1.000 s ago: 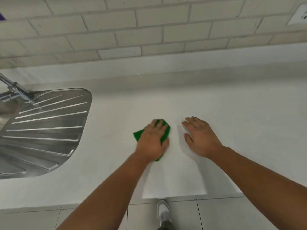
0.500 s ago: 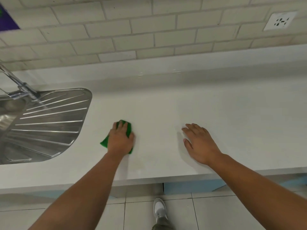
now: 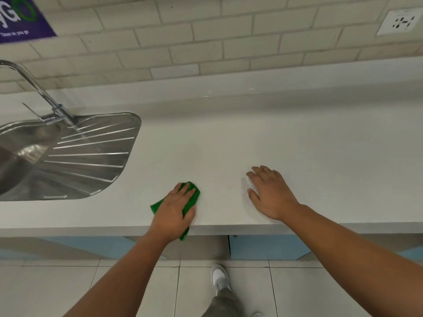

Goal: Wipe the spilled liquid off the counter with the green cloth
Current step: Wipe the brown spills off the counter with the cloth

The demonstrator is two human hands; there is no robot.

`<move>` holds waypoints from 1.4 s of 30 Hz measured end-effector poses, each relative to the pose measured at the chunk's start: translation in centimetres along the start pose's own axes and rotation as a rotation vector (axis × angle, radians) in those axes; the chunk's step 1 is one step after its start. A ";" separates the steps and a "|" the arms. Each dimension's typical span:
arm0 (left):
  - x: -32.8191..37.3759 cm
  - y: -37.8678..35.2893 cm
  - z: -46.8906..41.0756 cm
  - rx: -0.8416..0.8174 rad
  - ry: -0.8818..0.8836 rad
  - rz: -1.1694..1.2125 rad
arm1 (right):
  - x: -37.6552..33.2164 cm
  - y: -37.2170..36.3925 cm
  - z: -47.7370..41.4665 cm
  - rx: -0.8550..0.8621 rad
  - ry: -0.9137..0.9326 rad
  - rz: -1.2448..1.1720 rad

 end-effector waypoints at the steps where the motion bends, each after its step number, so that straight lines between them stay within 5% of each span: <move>1: -2.4 0.9 0.9 0.024 0.069 0.012 | -0.6 -0.2 0.0 -0.007 0.009 0.011; 7: -13.4 5.6 1.0 0.164 0.515 0.019 | -2.4 -0.1 -0.5 -0.012 0.011 0.021; 11: -13.7 7.4 -3.5 0.148 0.607 0.000 | -2.9 0.7 -1.6 0.002 -0.008 0.018; 13: -10.7 7.3 -6.2 0.138 0.489 -0.026 | -3.4 1.3 -2.9 0.013 -0.014 -0.001; 18: 0.0 1.7 -6.9 -0.110 -0.115 -0.092 | -4.5 2.5 -6.1 0.033 -0.066 -0.040; 21: -1.5 1.6 -3.6 -0.162 -0.300 -0.115 | -5.3 2.6 -7.5 0.028 -0.097 -0.062; 24: -8.0 4.1 -1.7 -0.108 -0.268 -0.037 | -5.9 2.4 -8.5 0.026 -0.118 -0.045; 28: -17.6 8.9 -4.7 0.025 0.115 0.017 | -6.6 2.1 -9.1 0.048 -0.137 -0.060; 33: -15.7 10.8 -13.5 0.047 0.263 -0.089 | -6.0 2.2 -9.6 0.072 -0.201 -0.061; 39: -4.6 6.0 -15.3 -0.189 -0.245 -0.142 | -4.3 2.3 -9.5 0.093 -0.271 -0.087; 42: -4.9 5.0 -11.2 -0.249 -0.506 -0.143 | -3.7 2.3 -9.5 0.081 -0.293 -0.085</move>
Point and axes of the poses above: each hand's wrist, its own z-axis away from the middle knuckle, its own y-axis out of the back of the hand, x = y × z, the point moved 5 cm from there along -z, towards the middle knuckle, and after that the axes turned 14 degrees about -x, right-handed, at the moved point
